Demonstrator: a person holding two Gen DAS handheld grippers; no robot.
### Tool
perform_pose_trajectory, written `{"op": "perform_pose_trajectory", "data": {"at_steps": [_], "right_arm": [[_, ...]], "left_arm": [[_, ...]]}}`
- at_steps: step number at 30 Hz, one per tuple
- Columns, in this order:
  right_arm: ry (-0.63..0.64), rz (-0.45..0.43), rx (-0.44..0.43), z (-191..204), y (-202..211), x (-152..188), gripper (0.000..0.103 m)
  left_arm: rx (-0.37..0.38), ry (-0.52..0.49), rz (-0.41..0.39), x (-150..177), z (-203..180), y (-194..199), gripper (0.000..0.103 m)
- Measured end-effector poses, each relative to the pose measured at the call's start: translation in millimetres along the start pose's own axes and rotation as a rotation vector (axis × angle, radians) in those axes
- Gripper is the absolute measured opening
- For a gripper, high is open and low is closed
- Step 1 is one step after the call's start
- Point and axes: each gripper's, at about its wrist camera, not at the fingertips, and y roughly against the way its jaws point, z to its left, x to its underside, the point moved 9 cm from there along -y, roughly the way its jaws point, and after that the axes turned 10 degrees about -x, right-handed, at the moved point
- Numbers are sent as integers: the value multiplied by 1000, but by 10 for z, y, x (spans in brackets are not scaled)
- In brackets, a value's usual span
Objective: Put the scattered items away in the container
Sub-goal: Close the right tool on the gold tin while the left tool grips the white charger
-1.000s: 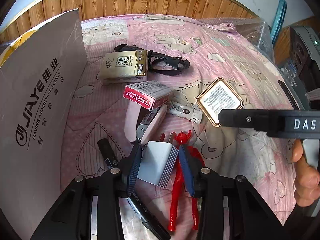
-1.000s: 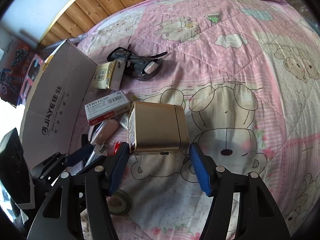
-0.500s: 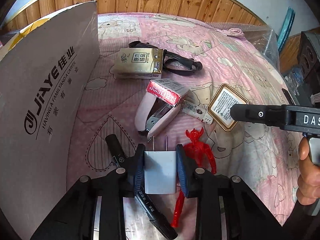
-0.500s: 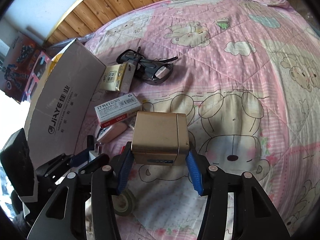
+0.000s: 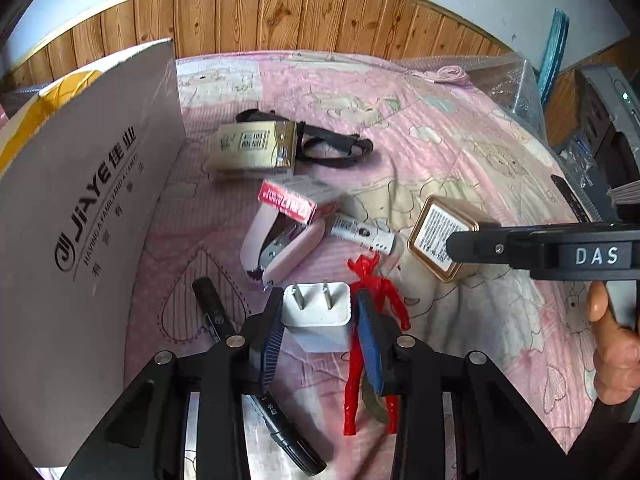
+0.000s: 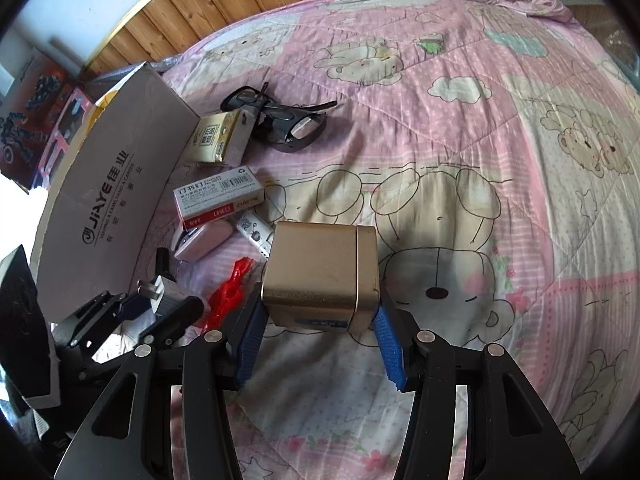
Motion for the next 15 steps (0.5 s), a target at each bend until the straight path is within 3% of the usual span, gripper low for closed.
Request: {"op": "perform_pose_trajectory", "data": {"at_steps": [6, 7, 8, 15], "right_arm": [[2, -5, -3, 6, -36, -31, 56], [3, -4, -2, 4, -37, -28, 56], [2, -4, -2, 0, -33, -26, 55], [-26, -34, -28, -26, 92, -55, 53]], "left_arm": [[1, 29, 44, 49, 58, -194, 42], [12, 40, 47, 57, 71, -196, 40], [13, 32, 43, 66, 64, -184, 31], [12, 2, 15, 29, -5, -32, 31]]}}
